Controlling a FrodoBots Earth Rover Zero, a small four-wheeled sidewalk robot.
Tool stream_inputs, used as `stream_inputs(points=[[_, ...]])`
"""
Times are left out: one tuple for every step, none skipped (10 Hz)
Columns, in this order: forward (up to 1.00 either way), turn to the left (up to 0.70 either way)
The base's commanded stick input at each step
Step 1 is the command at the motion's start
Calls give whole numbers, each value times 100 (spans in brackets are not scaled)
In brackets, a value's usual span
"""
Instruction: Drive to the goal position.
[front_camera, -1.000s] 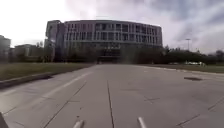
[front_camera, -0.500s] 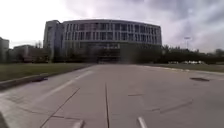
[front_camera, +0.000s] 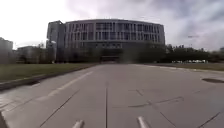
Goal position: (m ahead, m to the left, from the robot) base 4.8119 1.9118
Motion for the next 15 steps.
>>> stream_inputs(points=[[100, 0], [100, 0], [100, 0], [100, 0], [100, 0], [100, 0], [100, 0], [100, 0], [100, 0], [100, 0], [100, 0], [100, 0], [100, 0], [100, 17], [100, 27]])
